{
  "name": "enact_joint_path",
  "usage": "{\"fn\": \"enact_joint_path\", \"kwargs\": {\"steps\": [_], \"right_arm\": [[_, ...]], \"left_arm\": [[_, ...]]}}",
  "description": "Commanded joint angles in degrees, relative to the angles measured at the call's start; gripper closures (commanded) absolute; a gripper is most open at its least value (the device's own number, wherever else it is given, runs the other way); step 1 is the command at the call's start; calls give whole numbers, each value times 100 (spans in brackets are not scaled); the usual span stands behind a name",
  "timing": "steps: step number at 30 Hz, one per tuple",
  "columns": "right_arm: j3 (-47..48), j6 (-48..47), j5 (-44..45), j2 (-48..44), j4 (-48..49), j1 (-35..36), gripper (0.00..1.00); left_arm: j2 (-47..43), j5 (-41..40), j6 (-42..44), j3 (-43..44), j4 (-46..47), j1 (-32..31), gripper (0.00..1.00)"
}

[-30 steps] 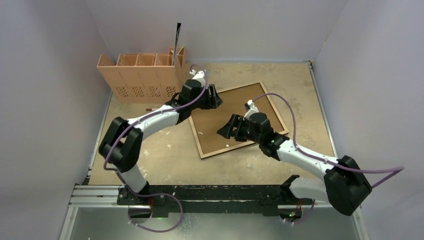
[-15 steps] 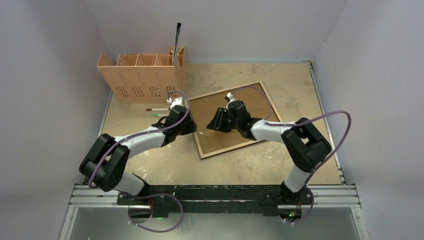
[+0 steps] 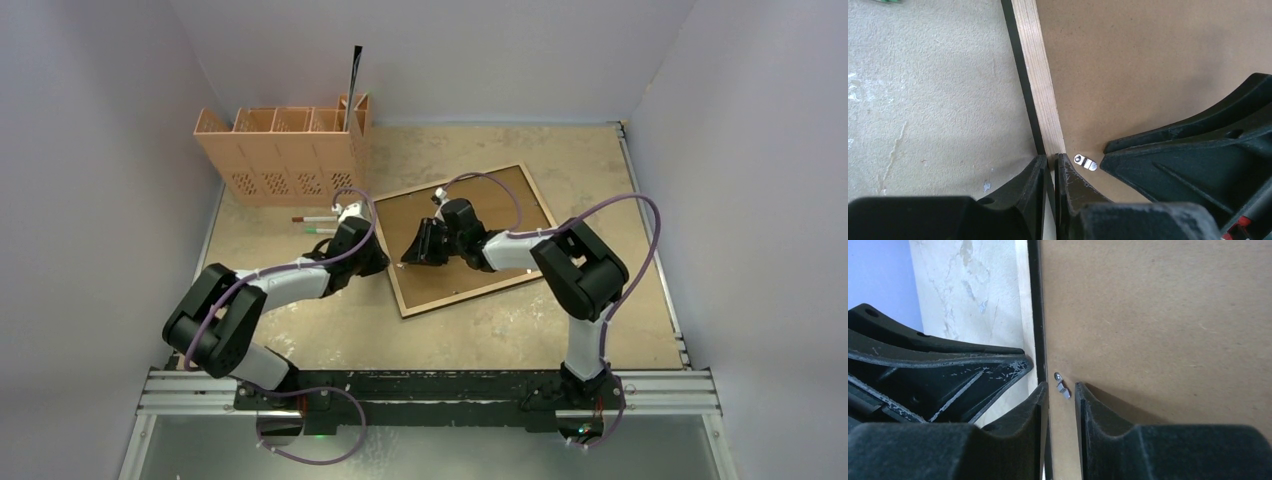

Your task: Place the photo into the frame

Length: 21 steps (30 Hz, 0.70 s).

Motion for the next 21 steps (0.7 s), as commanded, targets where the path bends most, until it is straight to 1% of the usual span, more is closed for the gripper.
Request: {"fn": "enact_joint_path", "kwargs": {"steps": [1, 3, 9, 12, 18, 21], "right_arm": [[182, -127, -366, 107, 83, 100, 72], [199, -128, -483, 198, 112, 120, 72], [190, -57, -647, 260, 153, 217, 80], [153, 69, -692, 303, 319, 241, 85], [133, 318, -483, 442, 617, 264, 86], [34, 501, -358, 413, 930, 264, 86]], "left_arm": [[90, 169, -72, -137, 220, 31, 89], [121, 177, -76, -136, 214, 31, 91], [110, 131, -98, -162, 219, 31, 97], [130, 155, -165, -193, 271, 31, 98], [190, 195, -198, -182, 243, 31, 100], [185, 147, -203, -180, 227, 31, 100]]}}
